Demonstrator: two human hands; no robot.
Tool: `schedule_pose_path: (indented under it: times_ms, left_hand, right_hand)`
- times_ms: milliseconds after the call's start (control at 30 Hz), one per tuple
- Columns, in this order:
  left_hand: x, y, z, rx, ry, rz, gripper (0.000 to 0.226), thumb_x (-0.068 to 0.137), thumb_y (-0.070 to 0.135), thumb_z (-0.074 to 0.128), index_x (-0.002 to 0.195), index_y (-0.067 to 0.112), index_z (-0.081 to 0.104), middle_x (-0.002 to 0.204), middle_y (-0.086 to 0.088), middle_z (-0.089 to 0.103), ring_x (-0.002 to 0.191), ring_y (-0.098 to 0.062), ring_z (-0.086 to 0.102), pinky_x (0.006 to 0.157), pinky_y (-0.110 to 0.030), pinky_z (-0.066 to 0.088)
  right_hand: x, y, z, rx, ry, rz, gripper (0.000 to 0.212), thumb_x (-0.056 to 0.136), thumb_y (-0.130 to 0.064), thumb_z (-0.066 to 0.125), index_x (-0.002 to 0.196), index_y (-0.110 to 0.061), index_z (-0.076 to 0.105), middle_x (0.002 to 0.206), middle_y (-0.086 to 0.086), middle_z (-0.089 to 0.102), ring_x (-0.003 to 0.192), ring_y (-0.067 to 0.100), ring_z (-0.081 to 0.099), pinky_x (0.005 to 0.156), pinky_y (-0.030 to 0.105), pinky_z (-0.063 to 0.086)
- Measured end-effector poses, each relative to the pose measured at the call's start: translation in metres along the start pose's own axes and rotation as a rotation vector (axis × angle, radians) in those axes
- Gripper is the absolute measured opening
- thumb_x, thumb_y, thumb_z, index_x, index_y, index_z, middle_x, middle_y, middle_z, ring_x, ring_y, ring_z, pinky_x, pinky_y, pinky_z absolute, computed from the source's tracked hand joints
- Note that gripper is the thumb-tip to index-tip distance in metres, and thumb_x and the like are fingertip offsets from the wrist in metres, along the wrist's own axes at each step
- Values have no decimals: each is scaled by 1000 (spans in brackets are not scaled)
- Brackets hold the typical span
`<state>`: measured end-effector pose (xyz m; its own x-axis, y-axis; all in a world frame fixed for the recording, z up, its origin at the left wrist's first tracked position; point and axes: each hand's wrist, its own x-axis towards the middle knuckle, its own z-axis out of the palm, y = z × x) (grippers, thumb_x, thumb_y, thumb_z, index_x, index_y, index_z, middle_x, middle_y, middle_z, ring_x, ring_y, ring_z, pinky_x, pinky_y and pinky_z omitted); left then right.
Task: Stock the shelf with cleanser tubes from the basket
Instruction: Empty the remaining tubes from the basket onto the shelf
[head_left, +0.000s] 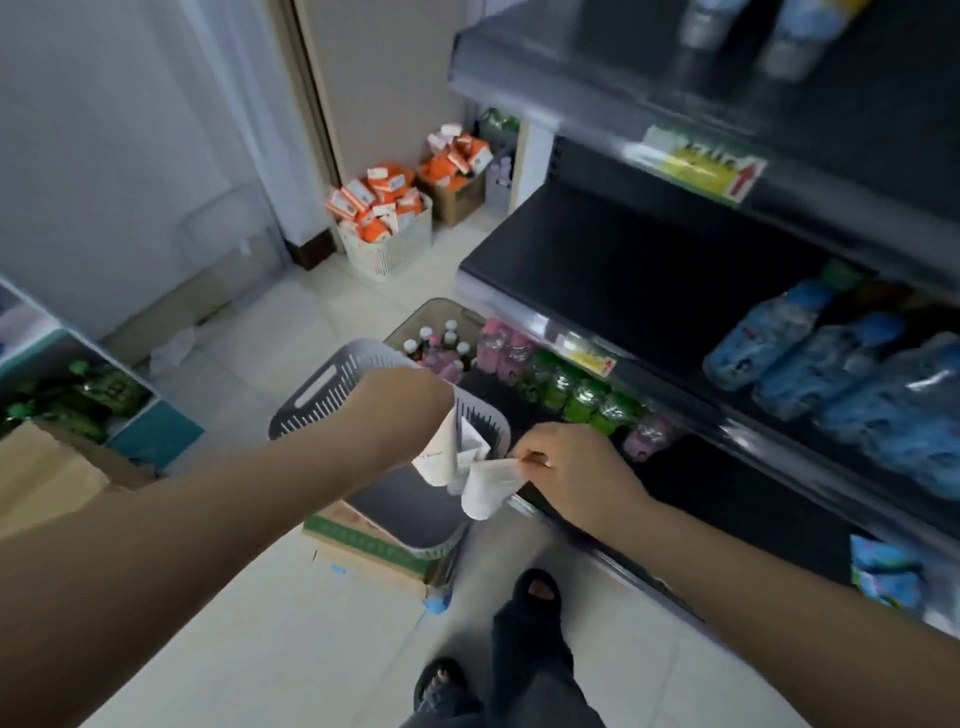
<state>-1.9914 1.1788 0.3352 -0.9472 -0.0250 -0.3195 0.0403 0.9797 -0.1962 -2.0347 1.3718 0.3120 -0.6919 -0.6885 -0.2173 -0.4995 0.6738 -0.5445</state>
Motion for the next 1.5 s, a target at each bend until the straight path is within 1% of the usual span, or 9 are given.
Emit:
schedule_pose_path:
  times_ms: [167, 267, 400, 467, 667, 767, 1067, 1400, 1500]
  left_hand:
    - [-9, 50, -55, 98, 79, 125, 37, 87, -2, 46, 116, 15, 60, 98, -5, 63, 75, -25, 57, 58, -31, 41]
    - [-11, 88, -86, 118, 105, 196, 35, 87, -1, 48, 115, 16, 61, 104, -5, 63, 84, -26, 63, 62, -33, 48]
    - [-16, 143, -133, 192, 156, 306, 23, 86, 2, 49, 102, 15, 60, 87, -1, 59, 80, -23, 61, 60, -33, 44]
    - [-21, 175, -159, 242, 188, 328, 18, 86, 3, 49, 92, 18, 57, 80, 1, 54, 67, -21, 52, 60, -32, 39]
    - [-32, 273, -223, 282, 255, 386, 18, 86, 2, 47, 82, 20, 48, 69, 5, 42, 60, -15, 42, 55, -27, 36]
    - [-36, 321, -253, 305, 320, 401, 18, 89, 4, 46, 79, 20, 47, 65, 7, 40, 53, -11, 38, 50, -25, 32]
    - [-48, 419, -342, 250, 429, 542, 23, 96, 17, 41, 97, 17, 64, 94, 1, 64, 82, -19, 61, 74, -34, 53]
    - [-21, 473, -433, 125, 613, 622, 22, 91, 17, 47, 83, 8, 65, 83, -7, 65, 73, -24, 60, 65, -35, 48]
    - [5, 488, -459, 126, 656, 662, 15, 89, 18, 51, 76, 21, 55, 90, -11, 66, 70, -21, 46, 65, -33, 44]
  right_hand:
    - [-70, 16, -51, 66, 147, 135, 17, 89, -14, 56, 94, -15, 72, 83, -10, 61, 80, 9, 57, 70, 21, 46]
    - [-110, 33, -79, 73, 245, 195, 14, 90, -18, 59, 91, -17, 72, 87, -9, 64, 83, 9, 59, 76, 25, 49]
    - [-168, 57, -120, 27, 318, 225, 13, 91, -23, 59, 89, -18, 71, 84, -11, 62, 80, 5, 57, 68, 16, 44]
    - [-198, 69, -142, 15, 335, 243, 15, 92, -26, 58, 92, -20, 72, 85, -13, 61, 82, 5, 57, 73, 18, 45]
    - [-291, 110, -208, 0, 423, 307, 16, 93, -25, 57, 95, -17, 71, 91, -8, 66, 85, 9, 60, 75, 23, 49]
    - [-333, 132, -237, -38, 474, 316, 14, 92, -25, 58, 90, -19, 70, 86, -9, 65, 80, 8, 60, 68, 20, 47]
    - [-423, 169, -319, -64, 603, 288, 8, 88, -25, 64, 85, -20, 70, 81, -10, 64, 78, 2, 57, 69, 19, 42]
    - [-454, 206, -410, -101, 785, 325, 5, 84, -24, 68, 79, -22, 69, 77, -16, 64, 71, -2, 58, 59, 12, 39]
    - [-451, 224, -437, -138, 821, 367, 4, 83, -23, 68, 81, -21, 71, 77, -15, 65, 70, -2, 57, 58, 10, 37]
